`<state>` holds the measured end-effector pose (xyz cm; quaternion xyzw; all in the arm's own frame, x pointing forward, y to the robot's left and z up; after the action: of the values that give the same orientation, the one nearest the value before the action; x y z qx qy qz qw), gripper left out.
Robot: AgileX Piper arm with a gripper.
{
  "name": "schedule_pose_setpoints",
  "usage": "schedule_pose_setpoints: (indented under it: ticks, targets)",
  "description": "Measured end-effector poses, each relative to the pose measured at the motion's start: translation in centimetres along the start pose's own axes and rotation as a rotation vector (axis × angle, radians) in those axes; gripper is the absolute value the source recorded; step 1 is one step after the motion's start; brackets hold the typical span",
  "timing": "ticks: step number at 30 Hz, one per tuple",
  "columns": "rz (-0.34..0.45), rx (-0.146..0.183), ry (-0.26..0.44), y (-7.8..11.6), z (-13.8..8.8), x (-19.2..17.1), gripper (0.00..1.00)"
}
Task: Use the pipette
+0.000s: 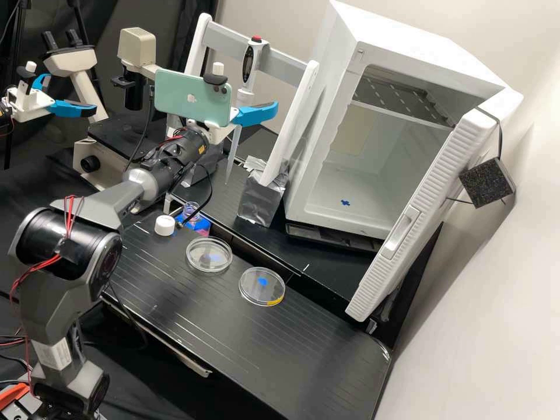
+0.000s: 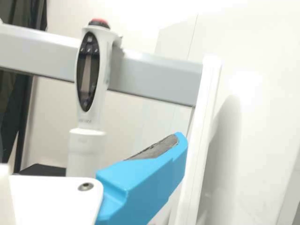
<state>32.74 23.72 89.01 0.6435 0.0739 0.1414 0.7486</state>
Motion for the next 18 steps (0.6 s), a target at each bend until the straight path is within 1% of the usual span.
schedule_pose_setpoints:
  ticks: [3,6,7,8,11,15,18]
  targets:
    - [-0.012,-0.016,-0.006,-0.2,0.0,0.7,1.00]
    - [-0.026,-0.013,-0.025,-0.4,0.1,1.4,1.00]
    - [-0.033,-0.007,-0.033,-0.6,0.2,1.7,1.00]
    - [-0.037,-0.005,-0.036,-0.8,0.3,1.9,0.00]
    - [-0.057,-0.011,-0.050,-1.1,0.7,2.5,0.00]
    - [-0.061,-0.014,-0.068,-1.0,1.3,2.8,0.00]
    - [-0.054,0.002,-0.076,-0.8,1.6,2.8,0.00]
